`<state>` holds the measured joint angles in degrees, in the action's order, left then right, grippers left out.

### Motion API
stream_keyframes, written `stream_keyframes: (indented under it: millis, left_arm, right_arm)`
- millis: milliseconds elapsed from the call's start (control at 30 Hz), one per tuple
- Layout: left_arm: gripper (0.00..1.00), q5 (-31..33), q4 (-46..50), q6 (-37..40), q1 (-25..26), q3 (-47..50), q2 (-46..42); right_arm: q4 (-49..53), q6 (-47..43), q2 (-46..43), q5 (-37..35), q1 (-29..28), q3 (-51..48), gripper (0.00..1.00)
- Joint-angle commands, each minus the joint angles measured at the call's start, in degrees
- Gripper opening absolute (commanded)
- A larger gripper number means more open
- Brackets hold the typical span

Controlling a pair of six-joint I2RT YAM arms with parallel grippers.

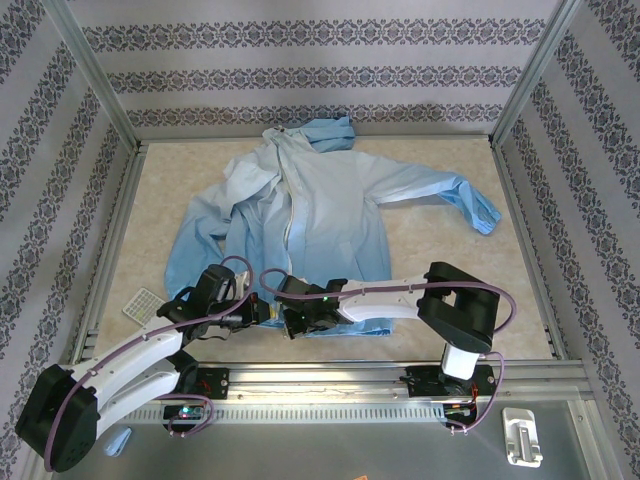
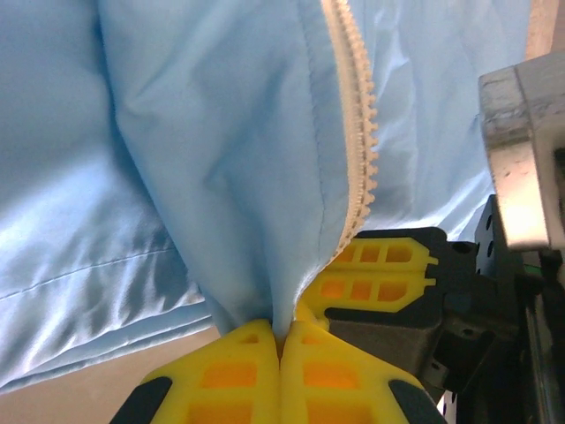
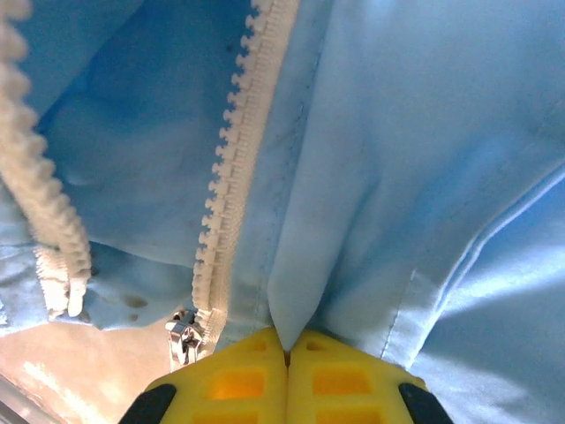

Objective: Zip up the jacket

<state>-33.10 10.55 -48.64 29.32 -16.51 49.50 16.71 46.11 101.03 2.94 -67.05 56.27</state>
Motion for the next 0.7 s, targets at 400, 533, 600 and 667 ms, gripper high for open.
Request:
stream_keyframes:
  millis: [400, 533, 600, 667]
  left_arm:
    - [0.0, -1.42, -21.67, -1.1, 0.83, -3.65, 3.99]
    - [0.0, -2.34, -24.65, 0.16, 0.83, -5.14, 9.64]
    - [0.0, -3.53, -27.97, -0.01, 0.87, -5.15, 11.87]
    - [0.0, -4.62, -31.68, -0.65, 0.86, -4.93, 13.24]
  right_arm:
    - [-8.59, -12.84, -21.35, 5.21, 9.94, -10.39, 0.0]
    - [-8.07, -16.24, -21.07, 8.4, 12.71, -9.87, 0.0]
    - [-8.83, -17.44, -21.12, 9.81, 13.88, -10.2, 0.0]
    - [-10.28, -18.99, -21.25, 11.54, 14.69, -10.64, 0.0]
